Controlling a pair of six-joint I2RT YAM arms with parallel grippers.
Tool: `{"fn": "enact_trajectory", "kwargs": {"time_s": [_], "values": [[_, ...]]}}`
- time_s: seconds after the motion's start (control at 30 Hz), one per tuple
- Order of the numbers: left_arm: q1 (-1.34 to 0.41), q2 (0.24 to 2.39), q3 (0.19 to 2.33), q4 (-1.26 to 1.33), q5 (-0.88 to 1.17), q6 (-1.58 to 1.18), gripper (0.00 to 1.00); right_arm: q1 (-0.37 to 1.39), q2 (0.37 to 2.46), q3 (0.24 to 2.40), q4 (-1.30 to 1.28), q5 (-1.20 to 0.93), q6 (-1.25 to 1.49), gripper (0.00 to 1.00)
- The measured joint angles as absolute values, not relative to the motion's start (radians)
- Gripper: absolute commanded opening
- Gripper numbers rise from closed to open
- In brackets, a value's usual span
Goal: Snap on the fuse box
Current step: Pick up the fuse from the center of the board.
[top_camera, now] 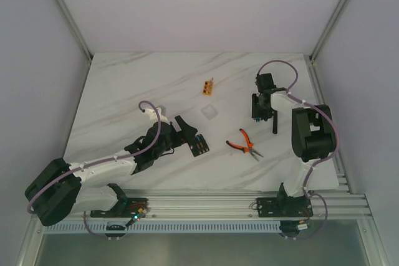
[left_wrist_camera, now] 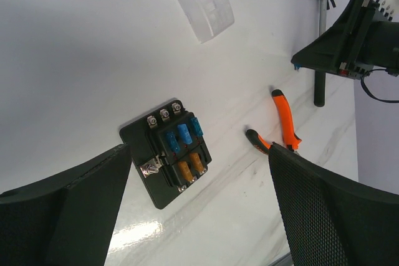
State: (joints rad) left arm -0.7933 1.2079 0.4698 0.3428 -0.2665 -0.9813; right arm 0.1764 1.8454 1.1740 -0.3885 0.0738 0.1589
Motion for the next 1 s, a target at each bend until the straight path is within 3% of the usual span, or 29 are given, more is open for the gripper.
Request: {"fn": "enact_trajectory", "kwargs": {"time_s": [0.63,0.9,1.0], "values": [[-0.793,1.222,0.47,0.359,-0.232,-0.974,1.0,0.208,1.834,1.184,-0.404,0.092,0.164,0.25],[-0.796,1.222,0.468,0.449,-0.202,-0.949,0.96,0.307,1.621,1.147,-0.39,0.072,0.216,0.23],[-0.81,1.225,0.468,0.498,-0.206,-0.936,0.9,0.346,1.528,1.113,-0.363,0.055,0.255,0.24]]}}
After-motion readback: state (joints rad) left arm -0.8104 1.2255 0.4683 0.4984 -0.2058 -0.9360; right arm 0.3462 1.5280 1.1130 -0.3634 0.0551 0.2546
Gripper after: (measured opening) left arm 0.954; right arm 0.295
